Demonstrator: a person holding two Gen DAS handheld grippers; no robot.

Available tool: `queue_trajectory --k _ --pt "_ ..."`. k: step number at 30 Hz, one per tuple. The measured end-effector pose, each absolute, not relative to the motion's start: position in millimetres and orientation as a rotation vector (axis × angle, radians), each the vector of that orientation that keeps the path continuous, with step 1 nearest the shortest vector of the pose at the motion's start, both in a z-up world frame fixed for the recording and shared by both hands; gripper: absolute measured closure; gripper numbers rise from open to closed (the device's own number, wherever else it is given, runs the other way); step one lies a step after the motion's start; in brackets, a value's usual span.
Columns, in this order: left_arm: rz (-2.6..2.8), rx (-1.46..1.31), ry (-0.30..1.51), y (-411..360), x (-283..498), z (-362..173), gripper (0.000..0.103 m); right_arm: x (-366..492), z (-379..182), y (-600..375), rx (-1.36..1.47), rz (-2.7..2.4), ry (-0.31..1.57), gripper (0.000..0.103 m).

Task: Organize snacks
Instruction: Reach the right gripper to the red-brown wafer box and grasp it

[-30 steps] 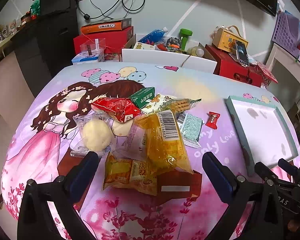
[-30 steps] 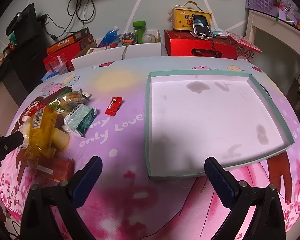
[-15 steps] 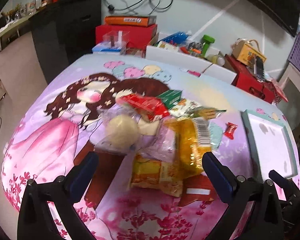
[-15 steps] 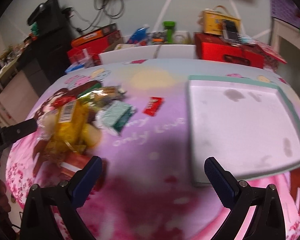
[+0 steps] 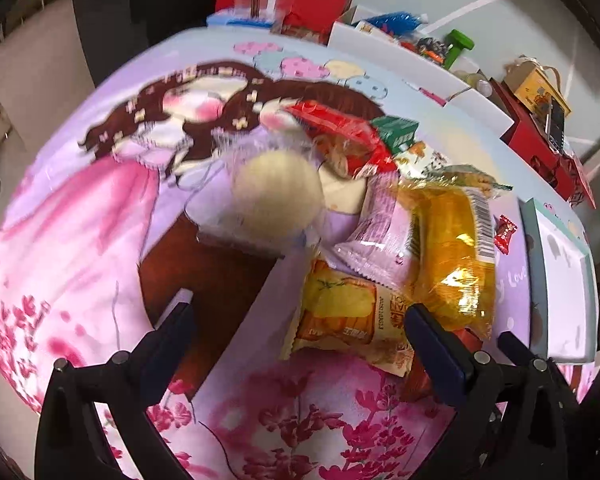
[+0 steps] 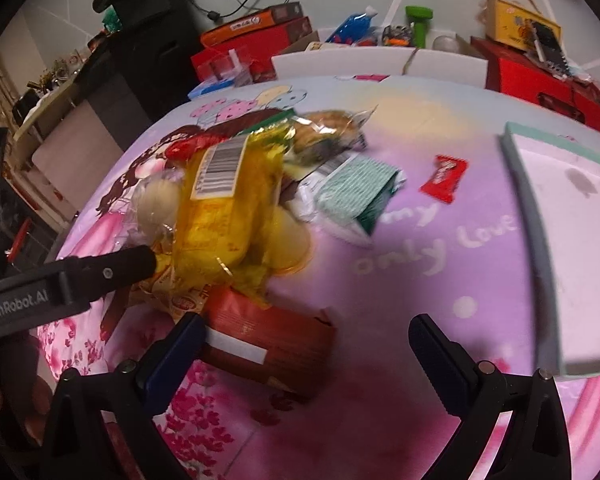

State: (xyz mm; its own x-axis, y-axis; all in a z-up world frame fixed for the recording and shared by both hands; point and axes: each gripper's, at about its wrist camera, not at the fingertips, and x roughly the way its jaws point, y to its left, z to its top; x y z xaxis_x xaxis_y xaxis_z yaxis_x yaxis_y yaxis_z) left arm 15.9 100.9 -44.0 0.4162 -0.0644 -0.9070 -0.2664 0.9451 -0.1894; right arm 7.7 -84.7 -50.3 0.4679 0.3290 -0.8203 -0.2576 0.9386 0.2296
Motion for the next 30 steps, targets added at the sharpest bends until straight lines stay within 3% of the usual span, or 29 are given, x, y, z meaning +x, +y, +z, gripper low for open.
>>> queue_trajectory --k 8,10,14,20,25,30 --pt "0.089 -0.343 1.194 92 23 -57 0.000 9 -60 -69 0.043 0.371 1.038 0.000" --pt "0.080 -0.342 1.203 90 25 -59 0.000 9 -59 -70 0.049 0.379 1.040 0.003" --pt "0.055 -0.337 1.223 84 29 -64 0.000 8 -57 -73 0.053 0.372 1.039 0.021" --pt "0.042 -0.298 1.249 71 38 -72 0.000 9 -59 -79 0.040 0.335 1.053 0.027" --pt "-0.002 -0.307 1.236 59 44 -71 0.023 10 -60 -86 0.042 0.310 1.065 0.028" --pt "-0.015 -0.294 1.224 49 50 -70 0.031 7 -58 -86 0.030 0.302 1.064 0.029"
